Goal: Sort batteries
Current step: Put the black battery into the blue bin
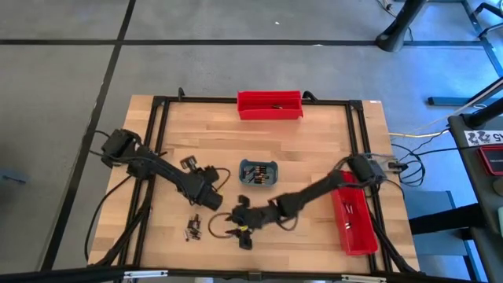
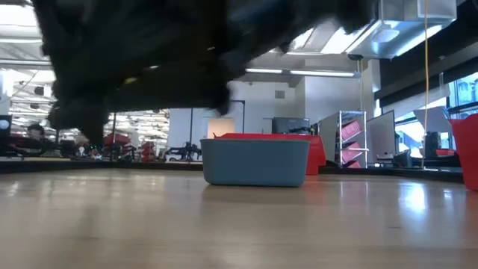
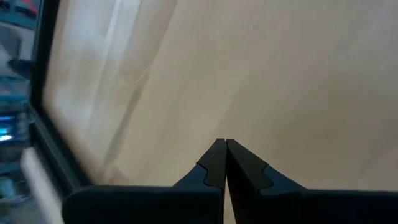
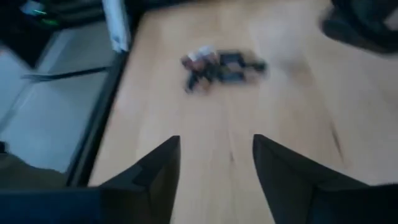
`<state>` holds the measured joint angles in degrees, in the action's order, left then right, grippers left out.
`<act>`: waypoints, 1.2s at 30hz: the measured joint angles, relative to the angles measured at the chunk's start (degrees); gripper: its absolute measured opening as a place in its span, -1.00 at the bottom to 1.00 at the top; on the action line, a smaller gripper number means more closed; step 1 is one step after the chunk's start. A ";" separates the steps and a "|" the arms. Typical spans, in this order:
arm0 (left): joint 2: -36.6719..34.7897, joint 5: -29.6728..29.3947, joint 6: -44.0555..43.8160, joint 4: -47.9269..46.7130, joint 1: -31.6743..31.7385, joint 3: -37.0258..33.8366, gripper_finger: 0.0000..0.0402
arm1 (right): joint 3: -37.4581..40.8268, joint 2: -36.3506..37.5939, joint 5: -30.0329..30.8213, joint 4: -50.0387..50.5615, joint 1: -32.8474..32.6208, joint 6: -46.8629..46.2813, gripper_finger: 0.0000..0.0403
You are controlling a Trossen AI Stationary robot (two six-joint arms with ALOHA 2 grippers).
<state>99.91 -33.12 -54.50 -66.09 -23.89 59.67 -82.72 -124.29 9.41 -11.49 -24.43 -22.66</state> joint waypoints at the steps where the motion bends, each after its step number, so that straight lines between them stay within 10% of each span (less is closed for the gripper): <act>1: -0.63 -0.04 0.34 -0.34 0.04 -1.38 -0.99 | -0.04 -0.79 -2.65 -2.14 0.97 2.38 0.05; 7: -6.26 -3.32 -11.95 -6.05 -6.97 -7.68 -0.99 | -0.02 -3.98 -5.16 -1.95 4.52 13.94 0.14; 20: -17.96 -4.97 -38.54 21.12 -29.66 -18.00 -0.99 | -0.11 -6.07 -6.49 -12.06 6.45 20.58 0.12; 36: -17.63 -5.70 -42.42 24.46 -37.67 -18.00 -0.99 | -5.18 -14.16 -7.27 -18.38 4.63 20.66 0.11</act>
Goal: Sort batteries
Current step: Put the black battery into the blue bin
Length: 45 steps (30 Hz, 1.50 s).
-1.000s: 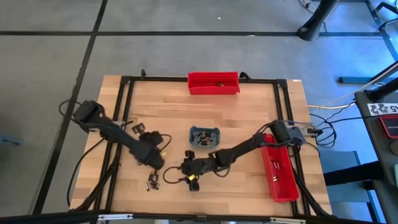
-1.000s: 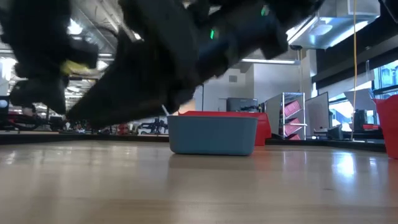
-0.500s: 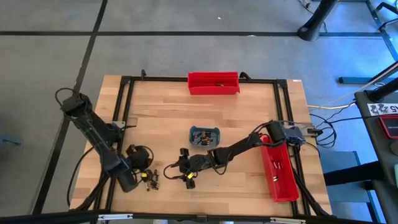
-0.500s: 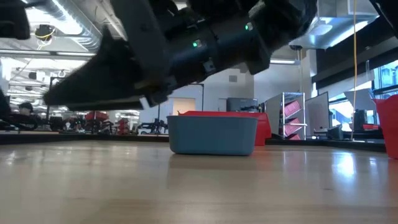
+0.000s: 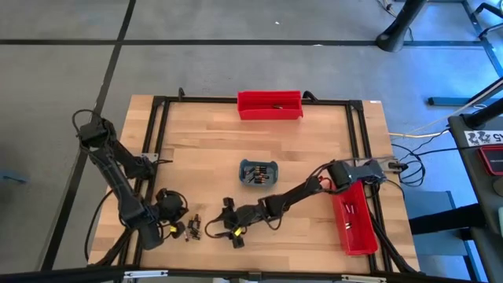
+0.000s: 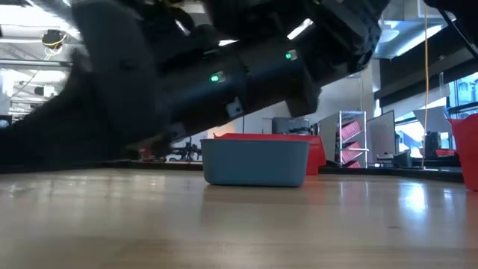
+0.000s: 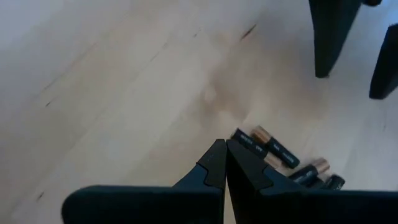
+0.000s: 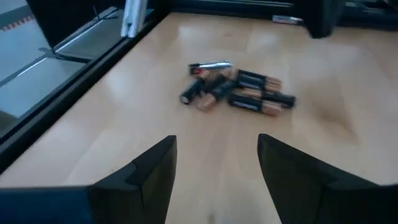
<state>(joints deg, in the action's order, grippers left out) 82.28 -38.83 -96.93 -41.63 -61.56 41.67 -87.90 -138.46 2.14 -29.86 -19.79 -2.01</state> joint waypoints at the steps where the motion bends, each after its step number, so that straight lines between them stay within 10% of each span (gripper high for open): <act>1: 0.00 0.02 -0.51 -0.25 -0.49 0.00 -0.99 | -1.28 -0.92 -0.01 -0.02 -0.15 0.62 0.11; 18: 3.02 -0.39 -16.83 5.84 -10.86 -0.07 -0.99 | -21.95 -12.63 6.85 11.63 -1.54 -1.16 0.11; 45: 18.78 -7.60 -20.67 24.70 -8.67 0.10 -0.99 | -23.97 -12.65 17.85 13.07 -5.70 -8.20 0.11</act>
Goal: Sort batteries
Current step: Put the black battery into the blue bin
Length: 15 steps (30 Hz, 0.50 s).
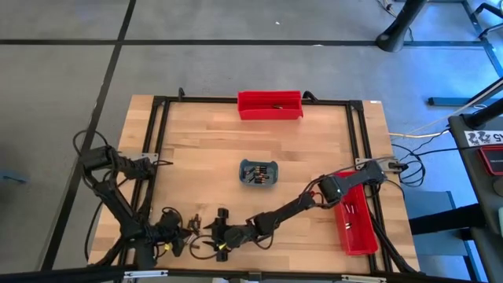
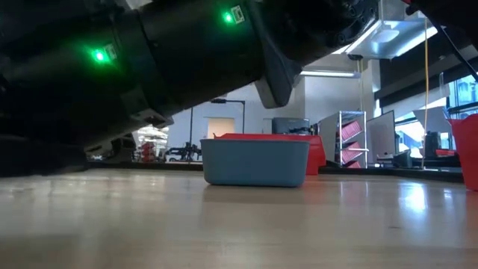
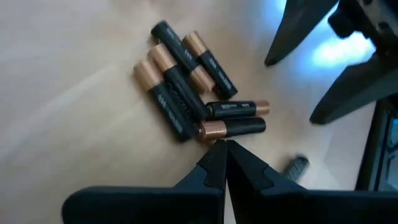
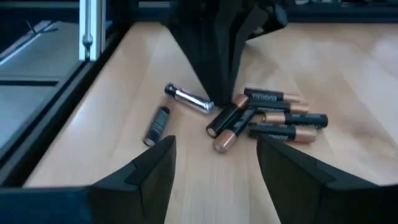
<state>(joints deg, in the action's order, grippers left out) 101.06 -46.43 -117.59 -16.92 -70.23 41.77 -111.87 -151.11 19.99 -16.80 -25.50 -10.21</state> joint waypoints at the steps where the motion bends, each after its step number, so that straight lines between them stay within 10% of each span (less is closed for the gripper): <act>1: 0.04 -0.13 0.71 0.03 0.48 -0.04 -0.99 | 0.00 -0.01 0.01 0.42 0.00 -0.01 0.11; 9: -1.33 2.78 7.29 -2.42 3.97 0.08 -0.99 | 0.02 -0.09 2.51 3.25 0.00 3.40 0.11; 15: -9.15 8.83 8.78 -22.57 4.02 6.42 -0.99 | 0.02 2.45 2.89 4.19 0.08 7.47 0.11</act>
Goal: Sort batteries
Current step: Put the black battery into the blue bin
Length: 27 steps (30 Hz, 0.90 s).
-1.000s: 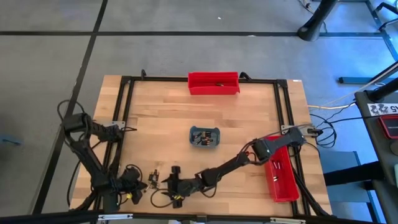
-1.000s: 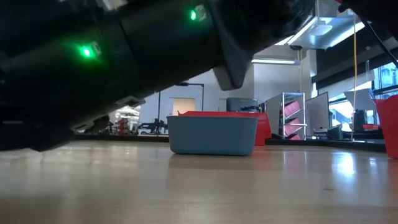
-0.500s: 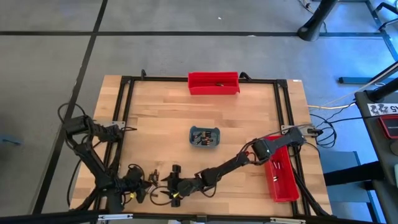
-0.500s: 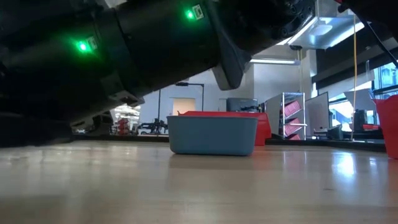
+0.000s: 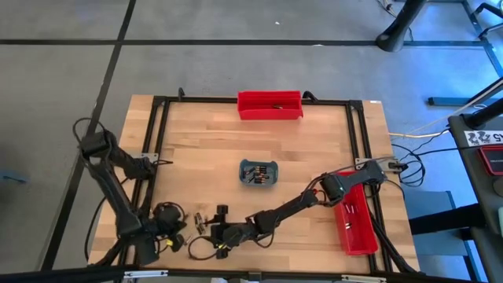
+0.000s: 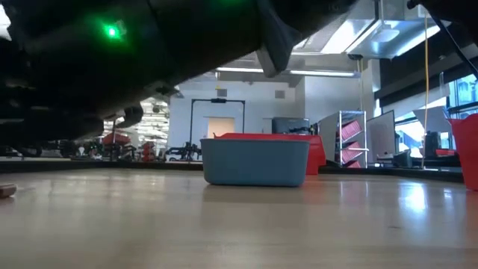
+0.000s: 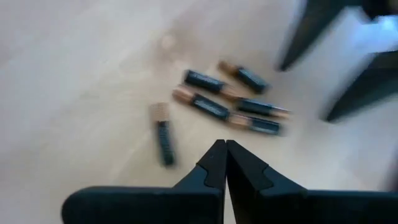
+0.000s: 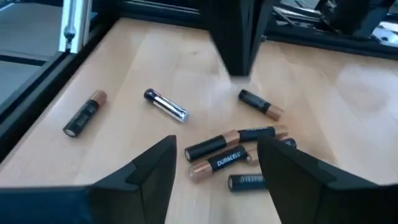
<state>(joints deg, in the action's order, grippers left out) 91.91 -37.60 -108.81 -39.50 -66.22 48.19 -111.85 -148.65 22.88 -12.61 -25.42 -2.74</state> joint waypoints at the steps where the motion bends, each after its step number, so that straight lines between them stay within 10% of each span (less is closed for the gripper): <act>1: -1.11 0.85 0.18 -2.94 0.00 1.58 -0.99 | -0.01 0.10 -0.05 0.05 0.01 0.16 0.11; 16: -0.75 2.49 -14.27 -7.49 -0.02 8.52 -0.99 | 0.00 0.56 -17.40 3.02 -3.00 -13.29 0.11; 27: 0.11 2.24 -14.54 -2.68 -0.04 8.54 -0.99 | 0.00 3.17 -7.92 13.27 -7.72 -7.98 0.11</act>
<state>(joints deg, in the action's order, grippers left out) 92.03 -35.35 -123.35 -42.17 -66.26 56.73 -111.85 -145.48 14.97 0.66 -33.14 -10.72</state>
